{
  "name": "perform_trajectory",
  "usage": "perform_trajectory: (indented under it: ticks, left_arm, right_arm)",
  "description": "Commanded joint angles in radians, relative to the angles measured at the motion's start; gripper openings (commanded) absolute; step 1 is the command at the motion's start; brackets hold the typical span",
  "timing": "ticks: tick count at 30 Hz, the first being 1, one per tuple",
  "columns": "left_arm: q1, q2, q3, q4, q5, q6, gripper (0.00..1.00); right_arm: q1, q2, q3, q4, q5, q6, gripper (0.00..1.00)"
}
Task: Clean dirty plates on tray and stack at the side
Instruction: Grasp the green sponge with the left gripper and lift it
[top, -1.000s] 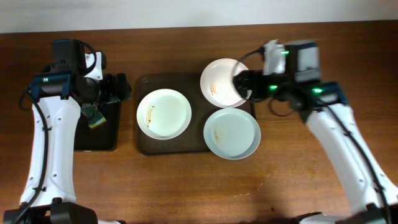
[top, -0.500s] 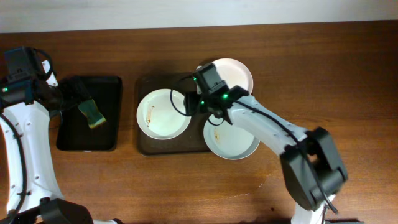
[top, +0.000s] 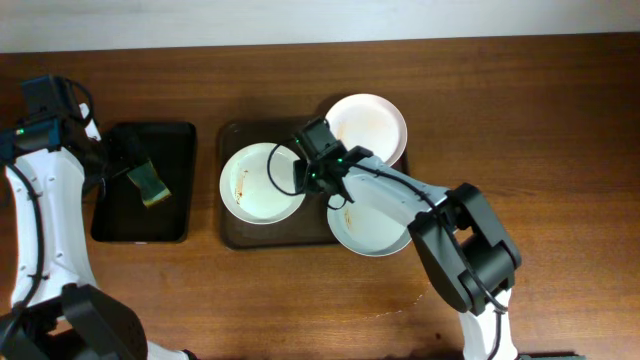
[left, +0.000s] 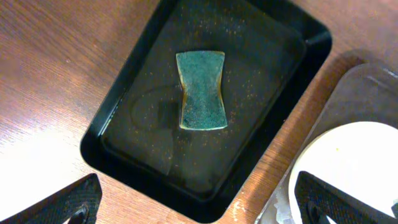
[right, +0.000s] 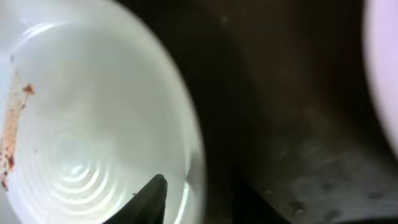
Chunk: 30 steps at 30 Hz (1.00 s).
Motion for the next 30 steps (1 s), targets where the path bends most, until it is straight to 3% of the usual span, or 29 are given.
perform_trajectory:
  ticks: [1,3,7,10,14,18,30]
  left_arm:
    - [0.003,0.027,0.023,-0.009,-0.010,-0.013,0.97]
    - [0.003,0.037,0.020,-0.013,-0.010,-0.013,0.93]
    - [0.002,0.063,0.011,-0.029,-0.010,-0.013,0.74]
    - [0.002,0.077,-0.025,-0.019,-0.010,-0.023,0.65]
    - [0.002,0.095,-0.089,0.031,-0.010,-0.090,0.52]
    - [0.002,0.138,-0.127,0.091,-0.010,-0.119,0.48]
    - [0.002,0.299,-0.134,0.304,-0.010,-0.122,0.48]
  right_arm:
    - [0.014,0.023,0.021,-0.002,0.017,0.005,0.30]
    - [0.014,0.029,0.021,-0.011,0.027,0.029,0.24]
    - [0.014,0.035,0.021,-0.019,0.027,0.043,0.15]
    - [0.014,0.035,0.021,-0.031,0.027,0.043,0.04]
    - [0.012,0.035,0.021,-0.038,0.027,0.043,0.04]
    - [0.012,0.035,0.021,-0.038,0.027,0.043,0.04]
    - [0.012,0.035,0.021,-0.037,0.032,0.040,0.04]
